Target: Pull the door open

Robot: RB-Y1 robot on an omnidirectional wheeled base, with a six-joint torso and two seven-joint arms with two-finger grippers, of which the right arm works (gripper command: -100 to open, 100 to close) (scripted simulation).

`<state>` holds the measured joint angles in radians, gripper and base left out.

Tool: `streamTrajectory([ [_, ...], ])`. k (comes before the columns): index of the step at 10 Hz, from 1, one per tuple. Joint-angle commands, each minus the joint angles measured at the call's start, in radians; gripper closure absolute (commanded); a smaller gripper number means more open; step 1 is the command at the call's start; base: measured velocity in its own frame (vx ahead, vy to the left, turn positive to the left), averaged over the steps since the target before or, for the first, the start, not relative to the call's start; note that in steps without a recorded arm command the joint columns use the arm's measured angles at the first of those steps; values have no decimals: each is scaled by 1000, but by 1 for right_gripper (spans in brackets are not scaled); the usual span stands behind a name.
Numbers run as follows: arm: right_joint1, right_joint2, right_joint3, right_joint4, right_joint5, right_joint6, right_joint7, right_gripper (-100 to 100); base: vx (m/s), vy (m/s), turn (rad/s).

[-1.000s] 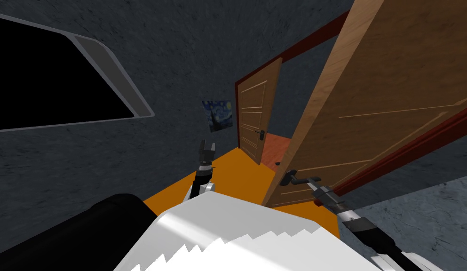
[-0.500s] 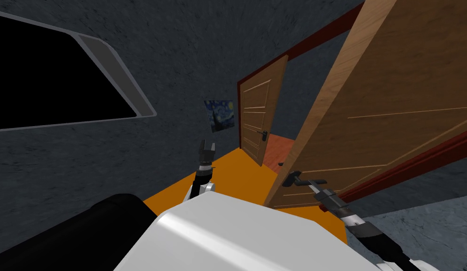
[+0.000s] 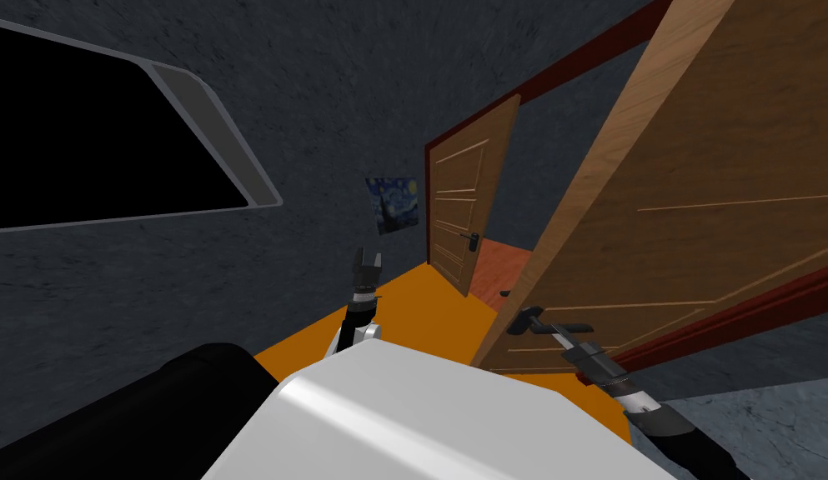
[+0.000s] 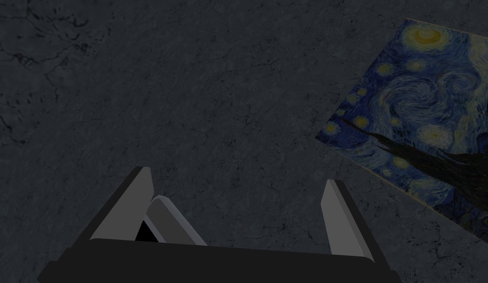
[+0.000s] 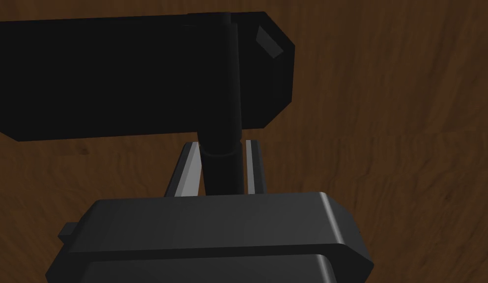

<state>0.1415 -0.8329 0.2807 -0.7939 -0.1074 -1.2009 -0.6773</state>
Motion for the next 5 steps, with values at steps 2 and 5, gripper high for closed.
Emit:
streamTrajectory([
  [2, 15, 8, 10, 11, 7, -54, 0, 100, 46, 37, 40],
  [5, 19, 8, 11, 30, 9, -84, -1, 100, 30, 26, 28],
])
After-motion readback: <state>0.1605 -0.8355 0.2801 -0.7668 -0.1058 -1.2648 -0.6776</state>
